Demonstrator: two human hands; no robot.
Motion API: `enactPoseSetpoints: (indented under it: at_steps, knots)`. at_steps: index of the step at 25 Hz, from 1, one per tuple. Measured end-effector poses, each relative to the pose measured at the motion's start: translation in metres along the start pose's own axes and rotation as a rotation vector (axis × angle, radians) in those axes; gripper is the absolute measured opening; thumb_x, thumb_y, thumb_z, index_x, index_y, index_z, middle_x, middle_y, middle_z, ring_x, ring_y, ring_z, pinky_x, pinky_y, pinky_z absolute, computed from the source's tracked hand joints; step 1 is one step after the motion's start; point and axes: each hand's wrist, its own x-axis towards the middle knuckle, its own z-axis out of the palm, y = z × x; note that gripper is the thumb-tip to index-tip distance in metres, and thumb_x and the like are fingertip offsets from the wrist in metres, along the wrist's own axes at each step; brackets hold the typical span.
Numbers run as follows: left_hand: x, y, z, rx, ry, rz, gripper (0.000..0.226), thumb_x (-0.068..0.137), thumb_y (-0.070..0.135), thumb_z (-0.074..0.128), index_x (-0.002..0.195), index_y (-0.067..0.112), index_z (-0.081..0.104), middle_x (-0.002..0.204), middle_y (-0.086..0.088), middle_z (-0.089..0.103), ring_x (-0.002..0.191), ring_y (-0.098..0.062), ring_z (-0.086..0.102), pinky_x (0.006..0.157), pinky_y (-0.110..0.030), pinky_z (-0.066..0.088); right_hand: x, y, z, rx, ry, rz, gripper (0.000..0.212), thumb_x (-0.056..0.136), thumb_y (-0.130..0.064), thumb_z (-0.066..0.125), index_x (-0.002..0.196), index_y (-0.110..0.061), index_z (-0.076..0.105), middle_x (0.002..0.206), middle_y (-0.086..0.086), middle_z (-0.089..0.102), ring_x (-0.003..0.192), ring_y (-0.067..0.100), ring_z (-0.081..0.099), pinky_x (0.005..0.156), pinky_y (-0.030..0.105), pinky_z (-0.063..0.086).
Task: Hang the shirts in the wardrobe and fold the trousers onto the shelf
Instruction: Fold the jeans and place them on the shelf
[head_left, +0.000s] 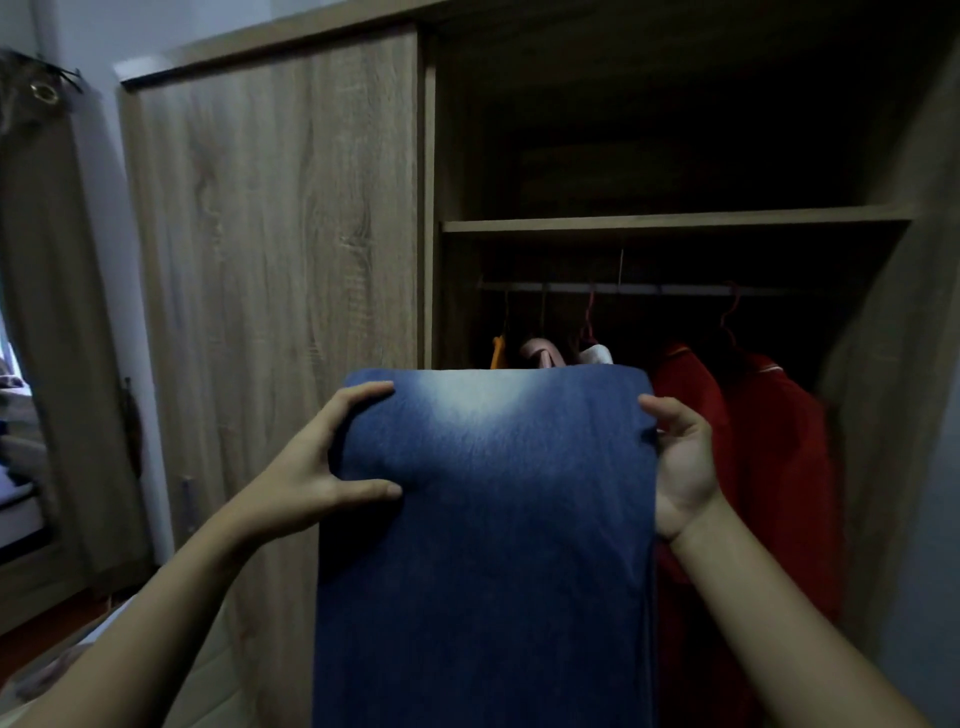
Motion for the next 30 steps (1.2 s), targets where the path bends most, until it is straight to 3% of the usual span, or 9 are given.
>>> enactPoseSetpoints:
  at_steps: [7,10,13,15,19,22,25,28,30]
  knots:
    - [0.003,0.004,-0.005,-0.136,0.012,0.022,0.08,0.053,0.036,0.08,0.12,0.059,0.044,0.127,0.034,0.045,0.121,0.01,0.044,0.09,-0.004,0.039,0.002,0.001,0.002,0.136,0.007,-0.099,0.047,0.051,-0.025,0.069,0.094,-0.007,0.073,0.094,0.009,0.07,0.085,0.022,0.069,0.079,0.033,0.056]
    - [0.005,0.003,-0.007,0.041,-0.029,0.086,0.09,0.056,0.038,0.08,0.131,0.056,0.032,0.132,0.036,0.039,0.125,0.01,0.04,0.095,-0.005,0.036,0.004,0.006,0.001,0.156,0.056,-0.055,0.055,0.043,-0.024,0.08,0.093,-0.004,0.07,0.091,0.01,0.068,0.081,0.024,0.068,0.078,0.032,0.053]
    - [0.007,-0.003,-0.012,0.132,0.042,0.124,0.085,0.057,0.04,0.08,0.131,0.045,0.038,0.13,0.027,0.049,0.12,0.004,0.049,0.097,-0.011,0.04,0.006,0.006,-0.002,0.131,0.097,-0.02,0.049,0.038,-0.024,0.082,0.082,-0.004,0.072,0.081,0.008,0.069,0.073,0.022,0.068,0.071,0.028,0.055]
    - [0.007,-0.005,-0.012,0.055,0.059,0.104,0.076,0.053,0.039,0.083,0.122,0.039,0.051,0.121,0.022,0.059,0.11,0.002,0.057,0.092,-0.013,0.046,0.006,0.005,-0.004,0.105,0.125,0.023,0.063,0.033,-0.025,0.085,0.09,-0.005,0.067,0.084,0.008,0.066,0.076,0.022,0.066,0.075,0.03,0.05]
    - [0.007,-0.01,-0.007,-0.016,0.165,-0.009,0.049,0.064,0.02,0.081,0.087,0.06,0.064,0.083,0.017,0.071,0.086,0.006,0.064,0.075,-0.006,0.048,0.001,0.01,-0.009,0.098,0.113,0.128,0.078,0.039,-0.026,0.079,0.11,-0.002,0.055,0.098,0.015,0.06,0.09,0.028,0.06,0.086,0.035,0.047]
    - [0.009,-0.017,-0.01,0.059,0.182,-0.003,0.042,0.057,0.049,0.074,0.097,0.049,0.063,0.1,0.001,0.061,0.094,-0.006,0.06,0.082,-0.015,0.05,0.002,0.011,-0.014,0.076,0.108,0.129,0.067,0.041,-0.025,0.074,0.101,0.005,0.063,0.094,0.019,0.064,0.083,0.031,0.066,0.08,0.039,0.053]
    - [0.014,-0.015,-0.003,-0.137,0.205,0.024,0.046,0.059,0.048,0.076,0.1,0.031,0.061,0.105,0.005,0.057,0.094,-0.001,0.059,0.079,-0.013,0.049,-0.004,-0.001,-0.014,-0.101,0.044,0.095,0.067,0.034,-0.016,0.082,0.096,0.003,0.067,0.092,0.015,0.068,0.082,0.027,0.068,0.075,0.031,0.056]
    - [0.018,-0.009,0.008,-0.254,0.302,-0.042,0.061,0.049,0.066,0.076,0.092,0.025,0.061,0.085,0.005,0.068,0.082,-0.002,0.064,0.071,-0.015,0.052,-0.02,-0.016,-0.01,-0.672,-0.101,0.159,0.049,0.061,0.003,0.073,0.108,-0.008,0.062,0.095,0.004,0.074,0.089,0.017,0.07,0.068,0.024,0.055]
    - [0.023,-0.007,0.006,-0.292,0.392,-0.121,0.057,0.05,0.058,0.075,0.092,0.023,0.061,0.081,0.007,0.071,0.08,-0.004,0.067,0.066,-0.019,0.052,-0.021,-0.018,-0.011,-0.899,-0.077,0.11,0.032,0.078,-0.002,0.069,0.108,-0.009,0.061,0.091,-0.001,0.075,0.086,0.01,0.07,0.065,0.016,0.052]
